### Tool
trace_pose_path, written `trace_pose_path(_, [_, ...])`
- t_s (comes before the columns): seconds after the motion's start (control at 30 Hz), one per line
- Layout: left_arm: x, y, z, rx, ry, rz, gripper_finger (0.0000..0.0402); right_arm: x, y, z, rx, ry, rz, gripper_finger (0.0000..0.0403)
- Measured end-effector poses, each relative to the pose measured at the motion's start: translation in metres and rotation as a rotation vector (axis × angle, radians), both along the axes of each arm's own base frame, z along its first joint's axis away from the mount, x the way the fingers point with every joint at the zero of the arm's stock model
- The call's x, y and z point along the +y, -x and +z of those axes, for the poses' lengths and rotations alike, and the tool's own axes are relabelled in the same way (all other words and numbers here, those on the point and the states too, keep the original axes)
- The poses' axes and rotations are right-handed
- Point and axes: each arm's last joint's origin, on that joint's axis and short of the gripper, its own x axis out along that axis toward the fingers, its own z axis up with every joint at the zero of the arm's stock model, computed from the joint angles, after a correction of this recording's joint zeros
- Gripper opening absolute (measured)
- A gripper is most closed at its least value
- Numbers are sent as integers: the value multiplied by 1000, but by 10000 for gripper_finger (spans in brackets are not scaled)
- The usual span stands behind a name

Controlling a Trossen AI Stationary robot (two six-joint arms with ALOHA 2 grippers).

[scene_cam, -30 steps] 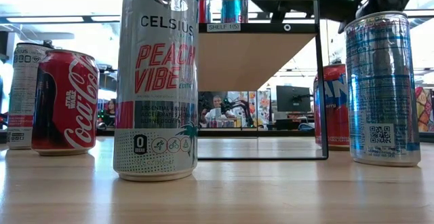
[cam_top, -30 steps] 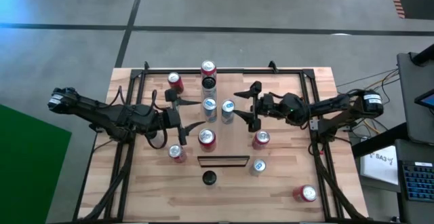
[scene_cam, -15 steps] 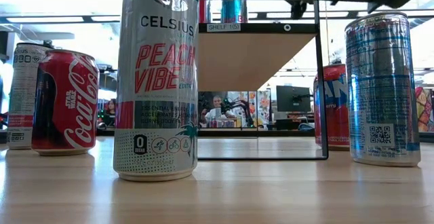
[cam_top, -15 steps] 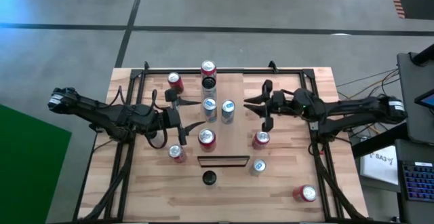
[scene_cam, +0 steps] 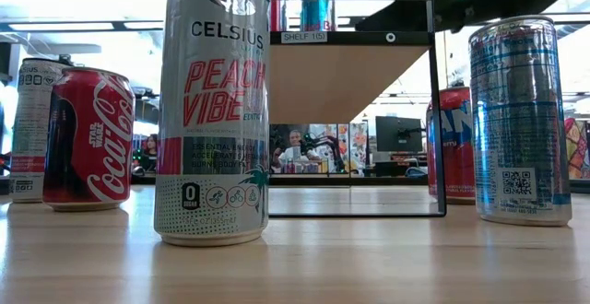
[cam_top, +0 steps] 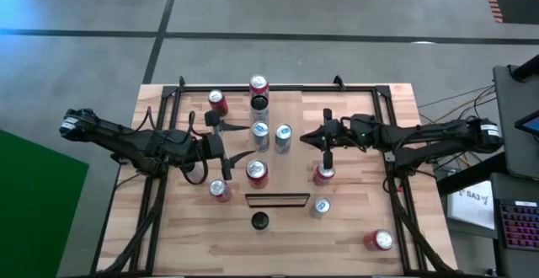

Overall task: Place canned beverage on shelf
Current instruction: Put the left blue soda can on the shelf aligned with the other blue soda can

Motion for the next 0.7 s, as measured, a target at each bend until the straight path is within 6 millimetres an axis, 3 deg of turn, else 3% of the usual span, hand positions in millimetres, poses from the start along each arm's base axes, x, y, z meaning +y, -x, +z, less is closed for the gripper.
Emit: trace_pose_path(0.7, [0, 0, 0, 0, 0, 0, 276, -3, -21, -14, -41, 16, 1, 9])
